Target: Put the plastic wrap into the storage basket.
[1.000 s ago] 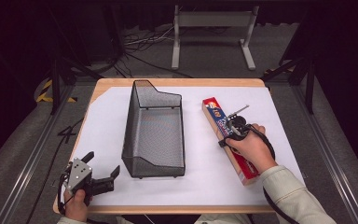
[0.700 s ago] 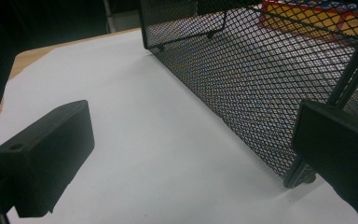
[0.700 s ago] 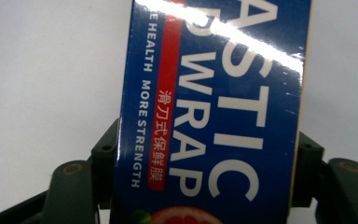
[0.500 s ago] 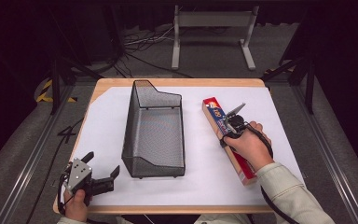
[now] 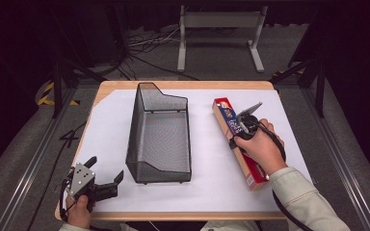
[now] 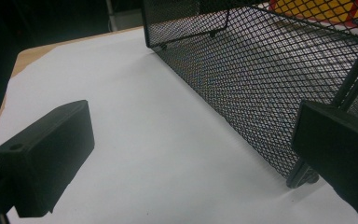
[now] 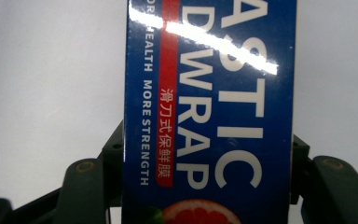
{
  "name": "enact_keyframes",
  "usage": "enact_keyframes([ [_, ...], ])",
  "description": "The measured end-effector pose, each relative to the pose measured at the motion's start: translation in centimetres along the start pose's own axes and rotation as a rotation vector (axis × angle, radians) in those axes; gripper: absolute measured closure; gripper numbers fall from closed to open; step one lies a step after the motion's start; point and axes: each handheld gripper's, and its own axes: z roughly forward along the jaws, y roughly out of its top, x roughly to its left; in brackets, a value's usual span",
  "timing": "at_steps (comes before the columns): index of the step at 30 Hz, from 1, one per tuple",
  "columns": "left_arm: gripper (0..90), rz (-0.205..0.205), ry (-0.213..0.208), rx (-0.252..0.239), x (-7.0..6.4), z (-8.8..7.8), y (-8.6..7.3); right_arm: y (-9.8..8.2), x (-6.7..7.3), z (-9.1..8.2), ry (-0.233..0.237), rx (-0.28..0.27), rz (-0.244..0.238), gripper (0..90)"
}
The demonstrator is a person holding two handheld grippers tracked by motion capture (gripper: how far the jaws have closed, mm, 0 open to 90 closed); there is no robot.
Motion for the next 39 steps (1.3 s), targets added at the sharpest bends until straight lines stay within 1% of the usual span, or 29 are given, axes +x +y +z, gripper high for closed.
enact_keyframes([
  [2,0.1,0.002,-0.001,0.0,0.0,0.0,0.0,0.0,0.1,-0.6,0.0,-0.021,-0.001,40.8],
  [9,0.1,0.002,0.0,0.0,0.0,0.0,0.0,-0.1,0.7,-2.7,-0.018,-0.105,-0.032,40.7],
  [12,0.0,0.006,0.0,0.001,0.0,0.0,0.0,-0.1,0.8,-3.2,-0.02,-0.117,-0.039,40.7],
  [15,0.1,0.005,0.0,0.001,0.0,0.0,0.0,-0.2,0.9,-4.0,-0.015,-0.139,-0.04,40.6],
  [18,0.1,0.003,0.0,0.0,0.0,0.0,0.0,-0.2,1.0,-4.6,-0.03,-0.161,-0.047,40.6],
  [23,0.1,0.004,0.001,0.0,-0.1,0.0,0.0,-0.3,1.0,-5.1,-0.022,-0.175,-0.039,40.5],
  [27,0.1,0.003,0.001,0.001,-0.1,0.0,0.0,-0.3,1.1,-5.8,-0.026,-0.181,-0.044,40.5],
  [32,0.0,0.005,0.002,-0.001,-0.1,0.0,0.0,-0.3,1.3,-6.5,-0.028,-0.185,-0.034,40.5],
  [35,0.1,0.002,0.002,-0.001,-0.1,0.0,0.0,-0.3,1.5,-7.0,-0.032,-0.196,-0.03,40.5],
  [39,0.1,0.005,0.002,0.0,-0.1,0.0,0.0,-0.3,1.9,-7.5,-0.026,-0.193,-0.035,40.5],
])
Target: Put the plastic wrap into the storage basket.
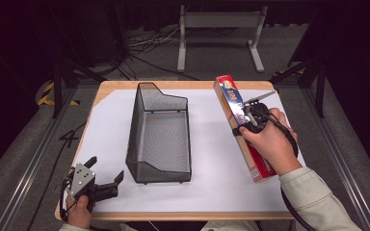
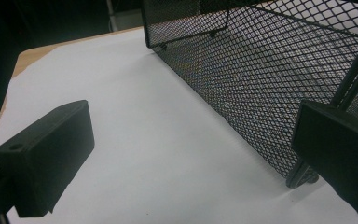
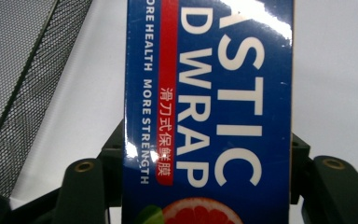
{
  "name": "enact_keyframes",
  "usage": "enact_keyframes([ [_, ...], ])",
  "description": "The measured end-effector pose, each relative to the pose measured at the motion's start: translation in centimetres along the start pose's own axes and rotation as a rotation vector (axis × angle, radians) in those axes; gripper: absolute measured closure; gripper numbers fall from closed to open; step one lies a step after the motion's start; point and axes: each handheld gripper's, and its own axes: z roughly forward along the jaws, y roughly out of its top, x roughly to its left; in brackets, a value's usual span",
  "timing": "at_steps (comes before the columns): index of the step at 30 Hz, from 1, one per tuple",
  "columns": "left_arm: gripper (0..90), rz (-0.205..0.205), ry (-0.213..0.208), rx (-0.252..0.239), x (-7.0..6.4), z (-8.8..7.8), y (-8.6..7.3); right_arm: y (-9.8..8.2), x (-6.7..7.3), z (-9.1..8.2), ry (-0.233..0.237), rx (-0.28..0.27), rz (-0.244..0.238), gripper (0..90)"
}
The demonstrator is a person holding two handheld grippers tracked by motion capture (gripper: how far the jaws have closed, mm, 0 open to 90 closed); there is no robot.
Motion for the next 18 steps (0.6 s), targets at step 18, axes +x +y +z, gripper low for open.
enact_keyframes([
  [18,0.0,0.004,0.0,0.003,0.0,0.0,0.0,1.5,5.2,-1.2,0.046,-0.011,-0.1,40.4],
])
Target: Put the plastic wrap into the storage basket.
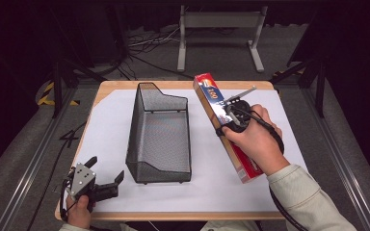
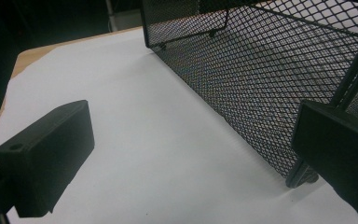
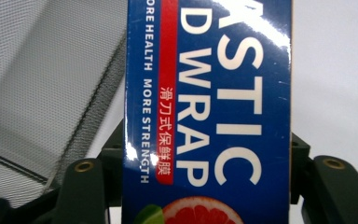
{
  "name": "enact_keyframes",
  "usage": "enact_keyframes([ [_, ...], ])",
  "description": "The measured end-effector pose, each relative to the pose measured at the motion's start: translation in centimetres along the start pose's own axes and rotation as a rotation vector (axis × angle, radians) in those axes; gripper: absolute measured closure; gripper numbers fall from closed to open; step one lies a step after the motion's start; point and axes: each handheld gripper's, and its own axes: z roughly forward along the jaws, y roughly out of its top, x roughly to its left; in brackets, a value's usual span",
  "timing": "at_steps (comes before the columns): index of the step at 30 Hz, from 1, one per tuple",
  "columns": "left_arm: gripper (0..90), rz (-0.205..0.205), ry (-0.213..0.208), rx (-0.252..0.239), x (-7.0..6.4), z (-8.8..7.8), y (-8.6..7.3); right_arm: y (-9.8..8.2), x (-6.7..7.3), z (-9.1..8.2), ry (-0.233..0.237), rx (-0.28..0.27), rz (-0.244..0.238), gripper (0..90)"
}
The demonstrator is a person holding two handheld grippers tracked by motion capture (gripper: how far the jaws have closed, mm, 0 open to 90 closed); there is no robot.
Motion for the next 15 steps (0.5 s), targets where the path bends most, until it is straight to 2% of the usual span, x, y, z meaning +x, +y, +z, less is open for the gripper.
enact_keyframes([
  [5,0.0,-0.006,0.0,-0.003,0.0,0.0,0.0,0.8,1.4,-0.4,0.015,-0.005,-0.024,40.4],
  [9,0.1,-0.01,-0.001,-0.002,0.0,-0.1,0.0,1.0,2.1,-0.4,0.033,-0.019,-0.019,40.3],
  [15,0.0,-0.005,0.0,-0.002,0.0,0.0,0.0,1.3,3.1,-0.3,0.053,-0.014,-0.026,40.2],
])
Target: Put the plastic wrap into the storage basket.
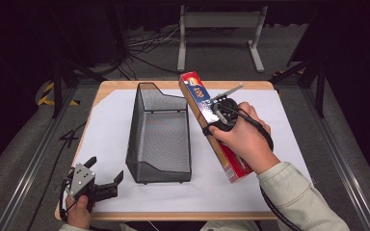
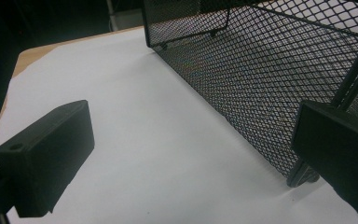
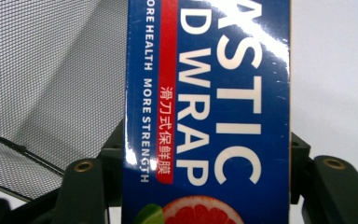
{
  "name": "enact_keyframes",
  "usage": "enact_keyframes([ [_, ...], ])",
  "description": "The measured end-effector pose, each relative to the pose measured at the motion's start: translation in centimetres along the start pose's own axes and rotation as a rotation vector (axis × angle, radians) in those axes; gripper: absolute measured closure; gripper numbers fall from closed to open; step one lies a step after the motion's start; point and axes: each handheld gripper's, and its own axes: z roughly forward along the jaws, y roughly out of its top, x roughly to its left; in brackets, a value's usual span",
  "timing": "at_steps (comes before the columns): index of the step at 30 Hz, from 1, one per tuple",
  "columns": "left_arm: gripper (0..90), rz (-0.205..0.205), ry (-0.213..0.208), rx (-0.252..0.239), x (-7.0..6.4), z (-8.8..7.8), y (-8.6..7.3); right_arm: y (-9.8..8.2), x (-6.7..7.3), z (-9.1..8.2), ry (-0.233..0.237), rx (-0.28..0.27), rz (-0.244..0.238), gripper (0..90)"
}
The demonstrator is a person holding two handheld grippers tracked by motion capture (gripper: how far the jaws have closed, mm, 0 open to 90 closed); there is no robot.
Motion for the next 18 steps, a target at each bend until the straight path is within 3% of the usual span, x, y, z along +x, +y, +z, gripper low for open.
enact_keyframes([
  [11,0.0,0.0,-0.001,-0.002,0.0,0.0,0.0,0.9,2.1,0.1,0.029,0.005,-0.031,40.1],
  [18,0.1,0.002,0.0,-0.003,0.1,0.0,0.0,1.5,3.4,0.8,0.067,0.012,-0.023,40.0],
])
